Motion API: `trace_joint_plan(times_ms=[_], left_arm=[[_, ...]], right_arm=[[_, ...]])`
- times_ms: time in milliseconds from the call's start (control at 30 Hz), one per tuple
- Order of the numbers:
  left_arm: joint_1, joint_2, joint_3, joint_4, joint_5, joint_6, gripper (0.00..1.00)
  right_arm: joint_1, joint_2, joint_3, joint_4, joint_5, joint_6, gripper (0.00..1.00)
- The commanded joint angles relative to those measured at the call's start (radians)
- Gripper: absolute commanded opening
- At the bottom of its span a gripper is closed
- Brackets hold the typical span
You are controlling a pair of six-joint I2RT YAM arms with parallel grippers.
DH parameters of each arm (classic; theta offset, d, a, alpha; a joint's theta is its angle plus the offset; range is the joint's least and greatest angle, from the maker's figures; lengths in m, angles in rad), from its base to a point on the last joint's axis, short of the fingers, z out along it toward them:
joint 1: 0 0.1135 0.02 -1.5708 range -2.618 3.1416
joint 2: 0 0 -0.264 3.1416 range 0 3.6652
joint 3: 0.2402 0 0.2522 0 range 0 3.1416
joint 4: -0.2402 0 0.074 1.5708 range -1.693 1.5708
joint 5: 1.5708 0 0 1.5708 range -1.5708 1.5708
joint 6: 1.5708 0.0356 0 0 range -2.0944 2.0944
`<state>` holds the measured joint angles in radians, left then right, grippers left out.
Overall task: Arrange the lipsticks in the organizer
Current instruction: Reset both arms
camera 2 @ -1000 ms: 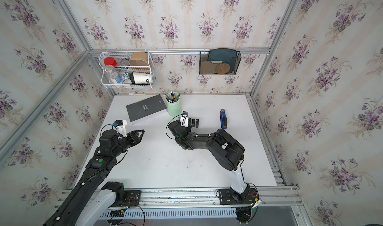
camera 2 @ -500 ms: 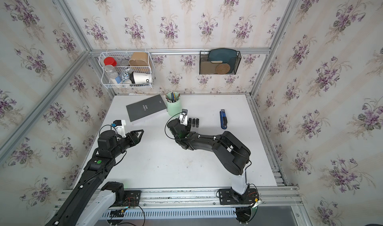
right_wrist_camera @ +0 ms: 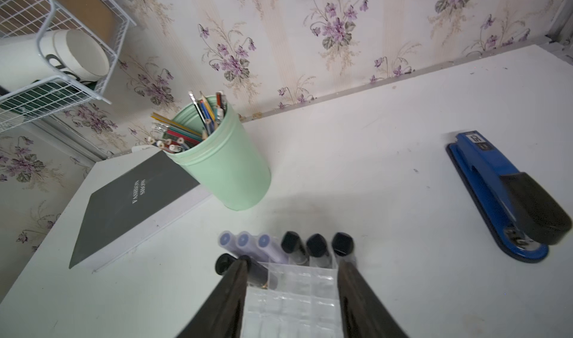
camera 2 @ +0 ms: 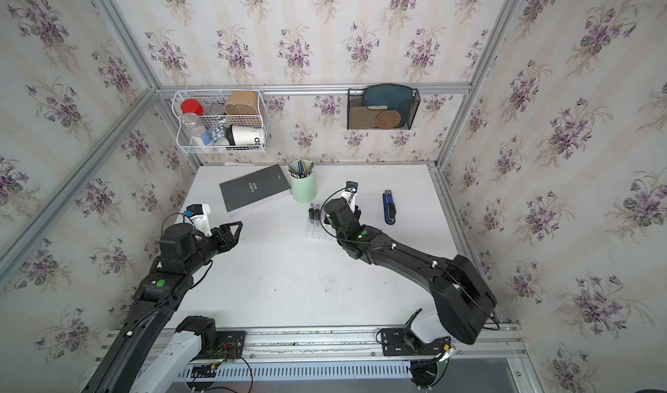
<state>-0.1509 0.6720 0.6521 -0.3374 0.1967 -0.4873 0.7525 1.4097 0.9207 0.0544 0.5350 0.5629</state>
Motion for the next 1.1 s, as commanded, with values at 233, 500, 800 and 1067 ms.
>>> trace_joint_plan(times_ms=[233, 500, 800, 1067], left_arm=[[-0.044, 0.052, -0.113, 0.302, -0.517, 0.165, 0.92], [-0.048, 0.225, -0.271, 0.686, -0.951, 0.498, 0.91], [0.037, 0.634, -0.305, 1.086, -0.665, 0.570, 0.92], [0.038, 0.667, -0.313, 1.138, -0.505, 0.679, 0.92]], right_arm=[[-0.325, -0.206, -0.171, 0.175, -0.184, -0.376, 0.73], [-0.603, -0.173, -0.529, 0.639, -0.128, -0.422, 0.74], [-0.626, 0.026, -0.686, 1.132, -0.201, -0.555, 0.77], [-0.671, 0.141, -0.728, 1.314, -0.381, -0.569, 1.00]])
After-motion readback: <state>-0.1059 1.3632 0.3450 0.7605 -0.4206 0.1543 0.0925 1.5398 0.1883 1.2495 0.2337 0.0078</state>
